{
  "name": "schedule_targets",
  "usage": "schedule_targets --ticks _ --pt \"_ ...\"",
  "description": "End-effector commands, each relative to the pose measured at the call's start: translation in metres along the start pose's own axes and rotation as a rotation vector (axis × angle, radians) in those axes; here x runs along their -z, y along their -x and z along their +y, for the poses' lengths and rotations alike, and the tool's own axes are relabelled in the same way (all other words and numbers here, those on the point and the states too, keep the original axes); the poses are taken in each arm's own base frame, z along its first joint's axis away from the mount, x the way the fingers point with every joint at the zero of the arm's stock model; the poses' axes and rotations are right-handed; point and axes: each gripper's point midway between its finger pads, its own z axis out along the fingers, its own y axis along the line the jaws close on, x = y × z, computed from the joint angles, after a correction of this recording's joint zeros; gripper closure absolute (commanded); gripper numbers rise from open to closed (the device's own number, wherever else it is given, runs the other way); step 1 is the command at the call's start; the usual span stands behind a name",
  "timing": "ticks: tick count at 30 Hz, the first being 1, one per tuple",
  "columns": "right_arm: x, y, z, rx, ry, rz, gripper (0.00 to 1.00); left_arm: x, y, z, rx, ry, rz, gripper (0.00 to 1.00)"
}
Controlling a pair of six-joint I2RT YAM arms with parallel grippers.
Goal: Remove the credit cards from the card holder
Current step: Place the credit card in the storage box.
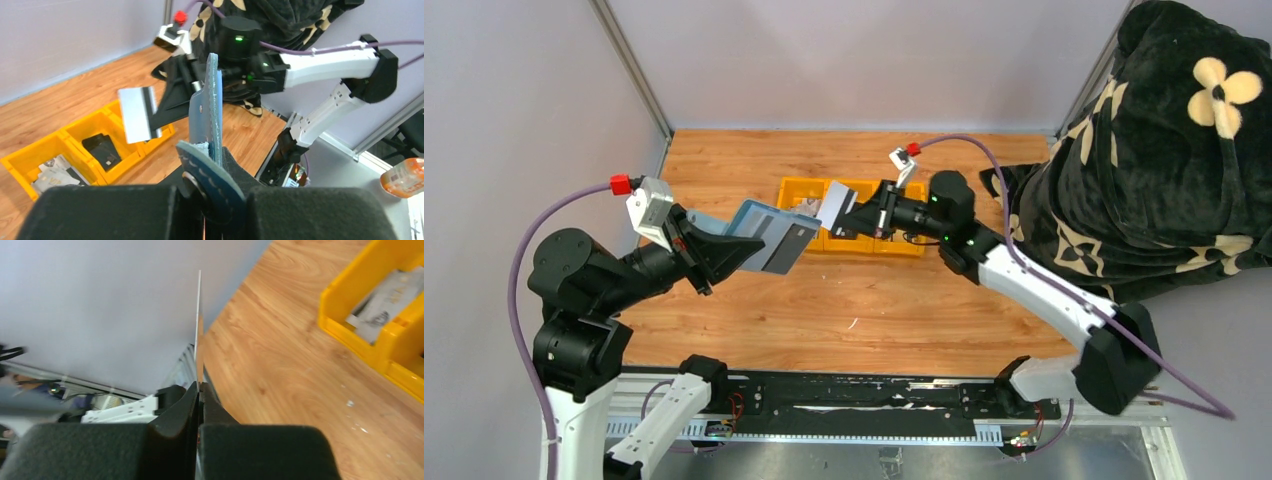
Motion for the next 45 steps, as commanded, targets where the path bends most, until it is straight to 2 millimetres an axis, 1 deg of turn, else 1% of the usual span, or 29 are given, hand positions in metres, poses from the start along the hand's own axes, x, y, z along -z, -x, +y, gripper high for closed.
schedule_targets --ticks 1,4,7,8,9,13,14,17,20,25,26,29,30,32,33,34,36,38,39,41,42,43,45 --pt "-0.025 -0.027 -0.069 -0.002 -0.186 0.177 1.0 0.007 -0.004 -0.002 -0.065 0.009 0.0 1.0" --pt "-0.052 -0.032 -0.102 -0.021 -0.242 0.247 1.0 0.009 -0.011 -0.002 -0.055 0.004 0.015 1.0" --pt "-0.08 -0.034 -0.126 -0.034 -0.278 0.299 1.0 0.011 -0.014 -0.004 -0.06 -0.004 0.025 1.0" --pt "-0.092 -0.027 -0.129 -0.019 -0.275 0.294 1.0 0.011 -0.016 -0.005 -0.06 -0.006 0.028 1.0" --pt "-0.098 -0.031 -0.139 -0.029 -0.301 0.317 1.0 0.012 -0.016 -0.006 -0.06 -0.011 0.028 1.0" --pt "-0.125 -0.032 -0.167 -0.043 -0.349 0.335 1.0 0.012 -0.018 -0.009 -0.055 -0.029 0.026 1.0" --pt "-0.131 -0.035 -0.178 -0.052 -0.364 0.343 1.0 0.011 -0.019 -0.008 -0.054 -0.032 0.028 1.0" --pt "-0.146 -0.036 -0.197 -0.06 -0.39 0.347 1.0 0.011 -0.022 -0.009 -0.048 -0.04 0.033 1.0" --pt "-0.161 -0.034 -0.21 -0.066 -0.395 0.35 1.0 0.011 -0.023 -0.01 -0.048 -0.048 0.034 1.0" --pt "-0.174 -0.041 -0.234 -0.074 -0.428 0.358 1.0 0.013 -0.02 -0.014 -0.056 -0.058 0.025 1.0" --pt "-0.176 -0.039 -0.236 -0.073 -0.43 0.354 1.0 0.013 -0.02 -0.015 -0.057 -0.059 0.023 1.0" --pt "-0.178 -0.044 -0.245 -0.083 -0.453 0.358 1.0 0.014 -0.019 -0.016 -0.064 -0.059 0.019 1.0" --pt "-0.178 -0.044 -0.246 -0.082 -0.458 0.355 0.99 0.015 -0.019 -0.016 -0.066 -0.059 0.018 1.0" --pt "-0.177 -0.042 -0.246 -0.08 -0.463 0.35 0.94 0.015 -0.018 -0.017 -0.073 -0.06 0.014 1.0" --pt "-0.177 -0.04 -0.243 -0.079 -0.46 0.348 0.9 0.016 -0.017 -0.017 -0.075 -0.06 0.012 1.0" --pt "-0.176 -0.038 -0.24 -0.077 -0.457 0.343 0.84 0.016 -0.016 -0.018 -0.077 -0.061 0.01 1.0" --pt "-0.175 -0.031 -0.231 -0.068 -0.446 0.331 0.77 0.017 -0.015 -0.019 -0.08 -0.061 0.007 1.0" --pt "-0.174 -0.023 -0.219 -0.053 -0.431 0.32 0.66 0.017 -0.014 -0.019 -0.08 -0.063 0.008 1.0" --pt "-0.172 -0.019 -0.214 -0.047 -0.425 0.314 0.63 0.017 -0.014 -0.02 -0.08 -0.063 0.007 1.0" --pt "-0.167 -0.009 -0.198 -0.029 -0.414 0.3 0.6 0.017 -0.013 -0.02 -0.079 -0.063 0.005 1.0" --pt "-0.164 -0.008 -0.196 -0.025 -0.417 0.299 0.58 0.017 -0.012 -0.02 -0.08 -0.063 0.004 1.0" --pt "-0.16 -0.004 -0.188 -0.019 -0.413 0.291 0.56 0.017 -0.012 -0.021 -0.082 -0.063 0.002 1.0" --pt "-0.149 0.011 -0.162 0.004 -0.386 0.257 0.51 0.018 -0.011 -0.022 -0.081 -0.063 -0.003 1.0"
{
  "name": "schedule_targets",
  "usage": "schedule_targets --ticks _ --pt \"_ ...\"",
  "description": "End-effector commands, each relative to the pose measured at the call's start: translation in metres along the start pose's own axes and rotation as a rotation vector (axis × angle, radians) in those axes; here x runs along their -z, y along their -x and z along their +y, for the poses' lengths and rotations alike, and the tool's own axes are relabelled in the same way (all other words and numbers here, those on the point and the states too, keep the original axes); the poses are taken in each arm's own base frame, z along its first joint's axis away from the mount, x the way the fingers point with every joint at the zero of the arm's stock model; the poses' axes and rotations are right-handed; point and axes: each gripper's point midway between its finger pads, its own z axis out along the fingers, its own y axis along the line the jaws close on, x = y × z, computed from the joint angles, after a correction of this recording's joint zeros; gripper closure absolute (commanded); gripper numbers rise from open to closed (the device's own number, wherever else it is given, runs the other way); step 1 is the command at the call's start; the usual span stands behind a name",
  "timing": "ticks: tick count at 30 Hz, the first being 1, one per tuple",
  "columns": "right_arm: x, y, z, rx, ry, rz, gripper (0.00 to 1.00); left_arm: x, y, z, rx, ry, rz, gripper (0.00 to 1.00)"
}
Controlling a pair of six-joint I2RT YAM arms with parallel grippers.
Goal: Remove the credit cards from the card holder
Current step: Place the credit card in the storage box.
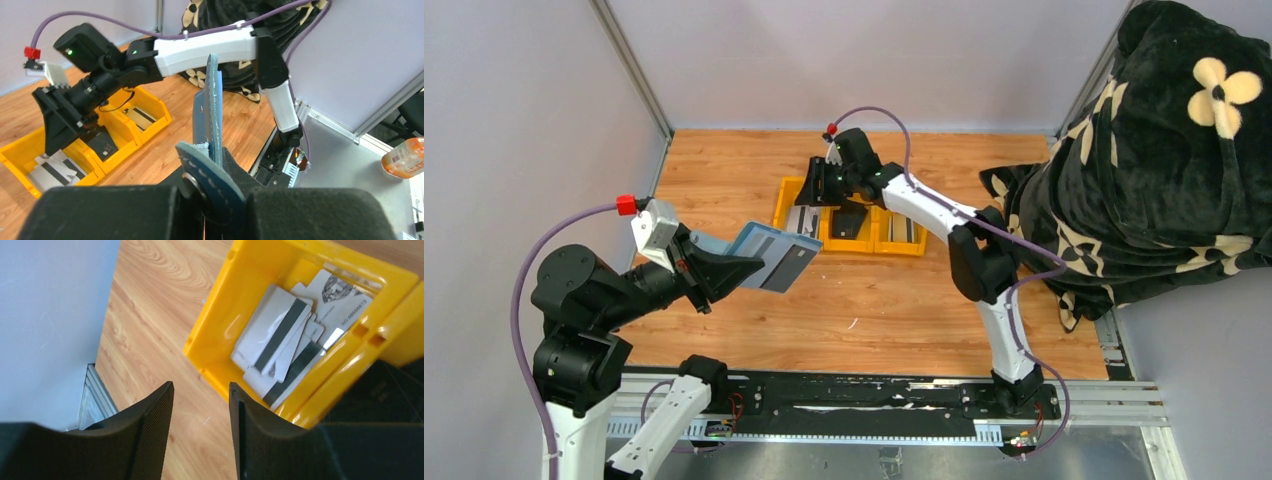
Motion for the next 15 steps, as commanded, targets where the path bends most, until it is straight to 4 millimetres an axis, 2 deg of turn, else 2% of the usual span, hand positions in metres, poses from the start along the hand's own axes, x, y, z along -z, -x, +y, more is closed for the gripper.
schedule_targets --ticks 1,2,4,5,6,7,8,11,15 --pt "0.054 0.018 0.046 0.058 0.049 -0.08 0.48 0.006 0.017 -0.013 -0.055 -0.031 -0.054 1.0" --pt "0.074 0.024 0.064 0.077 0.087 -0.12 0.45 0.006 0.017 -0.014 -0.054 -0.032 -0.056 1.0" --pt "0.098 0.023 0.084 0.088 0.159 -0.164 0.37 0.006 0.02 -0.015 -0.055 -0.032 -0.063 1.0" --pt "0.125 0.032 0.111 0.12 0.24 -0.233 0.32 0.006 0.022 -0.015 -0.055 -0.033 -0.072 1.0" --pt "0.14 0.027 0.124 0.133 0.302 -0.275 0.27 0.005 0.024 -0.015 -0.052 -0.034 -0.082 1.0" --pt "0.161 0.03 0.142 0.167 0.366 -0.331 0.27 0.005 0.026 -0.015 -0.049 -0.034 -0.095 1.0" --pt "0.173 0.018 0.149 0.173 0.411 -0.354 0.26 0.005 0.028 -0.016 -0.038 -0.036 -0.111 1.0" --pt "0.222 -0.002 0.177 0.225 0.557 -0.469 0.25 0.003 0.037 -0.015 -0.023 -0.035 -0.163 1.0" --pt "0.271 -0.04 0.195 0.249 0.736 -0.575 0.24 0.001 0.049 -0.011 -0.006 -0.015 -0.22 1.0"
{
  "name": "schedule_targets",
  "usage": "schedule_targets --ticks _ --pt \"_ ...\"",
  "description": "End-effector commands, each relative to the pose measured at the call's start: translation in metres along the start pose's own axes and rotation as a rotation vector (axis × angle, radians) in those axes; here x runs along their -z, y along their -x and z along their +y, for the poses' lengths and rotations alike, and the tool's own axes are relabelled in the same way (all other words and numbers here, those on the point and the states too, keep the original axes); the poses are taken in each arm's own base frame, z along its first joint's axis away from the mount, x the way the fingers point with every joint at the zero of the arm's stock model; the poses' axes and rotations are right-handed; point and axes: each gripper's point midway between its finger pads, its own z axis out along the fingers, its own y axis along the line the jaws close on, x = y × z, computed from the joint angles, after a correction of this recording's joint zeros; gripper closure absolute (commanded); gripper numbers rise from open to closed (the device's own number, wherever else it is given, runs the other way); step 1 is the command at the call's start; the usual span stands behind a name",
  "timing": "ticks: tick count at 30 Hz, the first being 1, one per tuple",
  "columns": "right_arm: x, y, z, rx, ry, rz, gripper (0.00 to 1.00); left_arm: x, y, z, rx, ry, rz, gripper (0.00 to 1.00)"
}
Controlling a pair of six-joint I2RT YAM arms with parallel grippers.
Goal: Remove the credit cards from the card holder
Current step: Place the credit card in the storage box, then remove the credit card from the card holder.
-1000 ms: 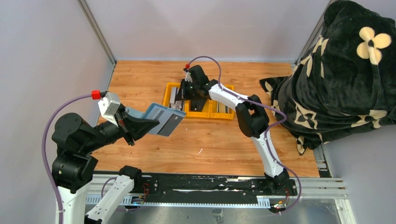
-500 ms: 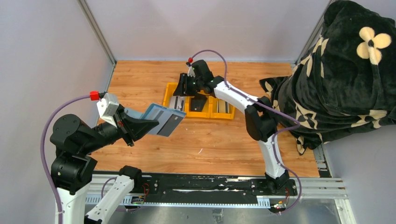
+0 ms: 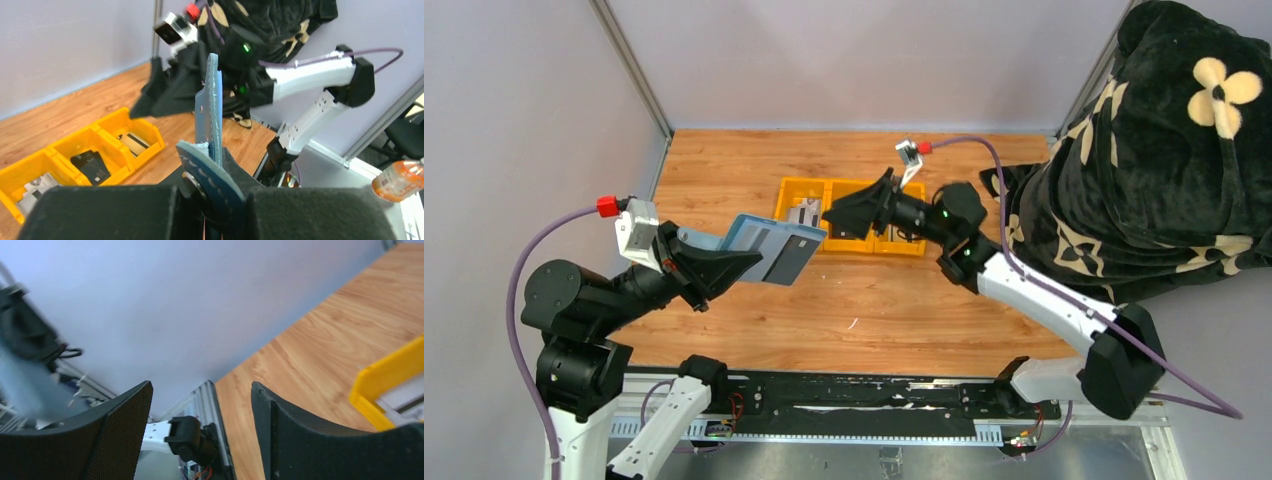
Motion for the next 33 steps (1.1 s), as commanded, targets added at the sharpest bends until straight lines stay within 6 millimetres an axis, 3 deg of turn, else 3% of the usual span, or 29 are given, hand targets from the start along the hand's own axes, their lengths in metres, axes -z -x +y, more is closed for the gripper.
schedule_targets --ticks 1,6,12,17,25,27,29,31,32,33 --pt "0.03 -0.005 0.057 0.015 0.251 -0.159 0.24 -0.003 0.031 -0.004 -0.013 0.0 -0.128 1.0" --pt "0.057 -0.021 0.097 0.02 0.422 -0.265 0.23 -0.006 0.036 -0.001 0.02 0.006 -0.151 1.0" --pt "0.053 -0.022 0.155 0.036 0.636 -0.329 0.23 -0.008 0.035 -0.002 0.069 -0.005 -0.149 1.0" --pt "0.035 -0.028 0.172 0.028 0.687 -0.313 0.23 -0.008 0.034 -0.005 0.088 -0.018 -0.144 1.0" --pt "0.022 -0.034 0.177 0.031 0.681 -0.307 0.23 -0.007 0.033 -0.009 0.1 -0.032 -0.139 1.0" --pt "0.022 -0.032 0.177 0.034 0.676 -0.316 0.32 -0.006 0.031 -0.008 0.1 -0.027 -0.137 1.0" --pt "0.023 -0.032 0.177 0.036 0.671 -0.309 0.47 -0.006 0.028 -0.006 0.094 -0.017 -0.129 1.0" --pt "0.023 -0.033 0.174 0.036 0.654 -0.283 0.76 -0.005 0.022 0.0 0.084 0.006 -0.112 0.97" --pt "0.022 -0.033 0.171 0.032 0.63 -0.261 0.93 -0.005 0.018 0.002 0.073 0.015 -0.099 0.92" --pt "0.023 -0.031 0.167 0.029 0.605 -0.242 1.0 -0.005 0.013 0.004 0.045 0.021 -0.085 0.78"
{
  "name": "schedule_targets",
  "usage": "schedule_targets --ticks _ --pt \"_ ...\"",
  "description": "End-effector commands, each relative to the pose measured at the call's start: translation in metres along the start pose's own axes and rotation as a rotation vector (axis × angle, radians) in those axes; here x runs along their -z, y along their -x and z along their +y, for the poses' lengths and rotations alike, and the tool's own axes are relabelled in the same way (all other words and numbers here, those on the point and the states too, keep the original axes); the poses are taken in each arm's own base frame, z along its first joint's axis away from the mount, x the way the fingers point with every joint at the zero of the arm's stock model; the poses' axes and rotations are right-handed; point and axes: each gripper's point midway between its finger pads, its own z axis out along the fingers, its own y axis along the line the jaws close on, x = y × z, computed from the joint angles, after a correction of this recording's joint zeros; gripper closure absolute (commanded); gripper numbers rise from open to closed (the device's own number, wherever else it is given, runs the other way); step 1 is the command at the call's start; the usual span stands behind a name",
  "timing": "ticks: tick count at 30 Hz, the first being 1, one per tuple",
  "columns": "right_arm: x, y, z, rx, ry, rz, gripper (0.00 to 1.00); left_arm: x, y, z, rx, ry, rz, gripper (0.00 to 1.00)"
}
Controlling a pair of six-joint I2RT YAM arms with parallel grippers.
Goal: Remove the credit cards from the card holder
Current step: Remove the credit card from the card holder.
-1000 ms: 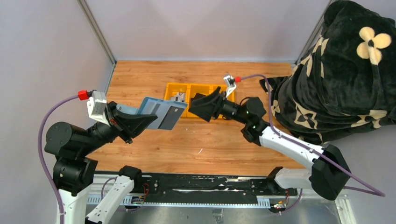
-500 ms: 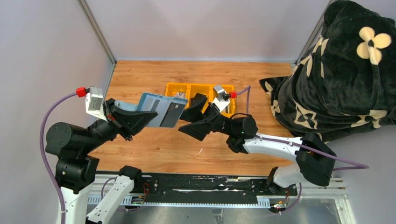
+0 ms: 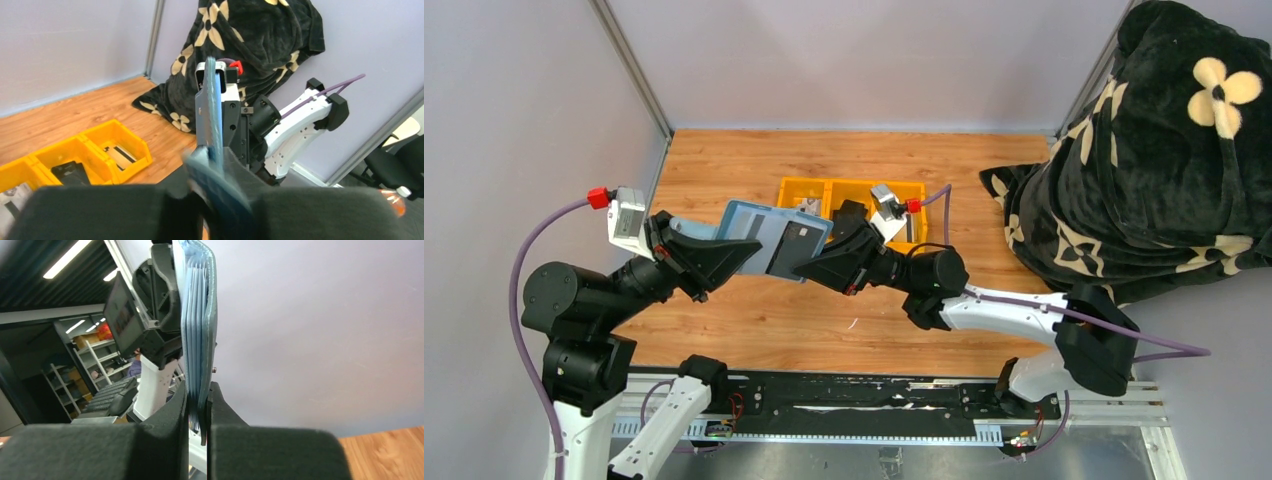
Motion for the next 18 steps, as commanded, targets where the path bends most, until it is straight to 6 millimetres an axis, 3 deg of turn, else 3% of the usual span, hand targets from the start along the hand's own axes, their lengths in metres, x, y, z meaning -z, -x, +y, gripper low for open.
schedule_targets --ticks 1,3,6,7,11,15,18 --pt "0.0 0.019 0.006 0.029 -0.035 0.03 1.0 0.004 -0.011 0.009 -0.08 0.025 0.031 0.62" --pt "0.006 0.017 0.0 0.009 -0.089 0.11 1.0 0.008 -0.018 0.017 -0.113 0.064 0.063 0.31" --pt "0.016 0.011 -0.007 0.072 -0.188 0.343 1.0 0.014 -0.025 0.032 -0.184 0.139 0.114 0.02" --pt "0.035 -0.006 -0.021 0.052 -0.314 0.491 1.0 0.017 -0.023 0.033 -0.219 0.157 0.124 0.0" --pt "0.08 -0.023 -0.028 0.085 -0.473 0.861 1.0 0.022 -0.015 0.036 -0.386 0.163 0.179 0.0" --pt "0.104 -0.036 -0.02 0.091 -0.482 1.076 1.0 0.023 -0.002 0.023 -0.533 0.097 0.182 0.0" --pt "0.109 -0.039 -0.014 0.17 -0.488 1.194 1.0 0.022 -0.014 0.015 -0.557 0.005 0.244 0.01"
